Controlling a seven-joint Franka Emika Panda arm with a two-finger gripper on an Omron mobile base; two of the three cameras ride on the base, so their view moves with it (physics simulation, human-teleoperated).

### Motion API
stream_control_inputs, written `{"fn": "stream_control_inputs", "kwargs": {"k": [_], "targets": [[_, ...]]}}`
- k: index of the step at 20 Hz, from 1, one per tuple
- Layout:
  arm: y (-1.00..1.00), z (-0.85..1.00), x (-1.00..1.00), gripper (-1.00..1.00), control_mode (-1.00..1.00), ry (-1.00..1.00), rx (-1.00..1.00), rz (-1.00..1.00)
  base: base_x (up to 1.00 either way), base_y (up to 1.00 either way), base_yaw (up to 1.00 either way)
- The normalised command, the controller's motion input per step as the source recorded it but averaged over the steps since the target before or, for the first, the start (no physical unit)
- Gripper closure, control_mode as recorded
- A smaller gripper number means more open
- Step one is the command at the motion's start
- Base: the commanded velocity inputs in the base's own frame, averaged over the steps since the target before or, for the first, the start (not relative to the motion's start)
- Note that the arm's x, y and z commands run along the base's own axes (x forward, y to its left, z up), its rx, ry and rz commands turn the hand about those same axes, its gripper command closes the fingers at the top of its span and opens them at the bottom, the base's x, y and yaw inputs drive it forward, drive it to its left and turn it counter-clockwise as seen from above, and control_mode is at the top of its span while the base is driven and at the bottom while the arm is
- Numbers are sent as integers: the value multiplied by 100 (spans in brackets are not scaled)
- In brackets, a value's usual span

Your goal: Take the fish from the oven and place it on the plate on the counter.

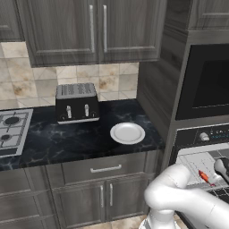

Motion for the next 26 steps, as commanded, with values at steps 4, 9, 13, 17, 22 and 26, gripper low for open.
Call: {"fn": "stream_control_inputs", "kwargs": {"k": [4, 9, 13, 17, 22, 26], "targets": [[-9, -15, 24, -100, -100, 0, 0, 0, 0, 0, 0], [-13, -23, 22, -100, -100, 0, 0, 0, 0, 0, 0], [-8, -35, 10, -100, -100, 0, 0, 0, 0, 0, 0], [-7, -31, 4, -100, -100, 0, 0, 0, 0, 0, 0], [-1, -31, 9, -100, -100, 0, 0, 0, 0, 0, 0], [-1, -21, 9, -100, -100, 0, 0, 0, 0, 0, 0]]}}
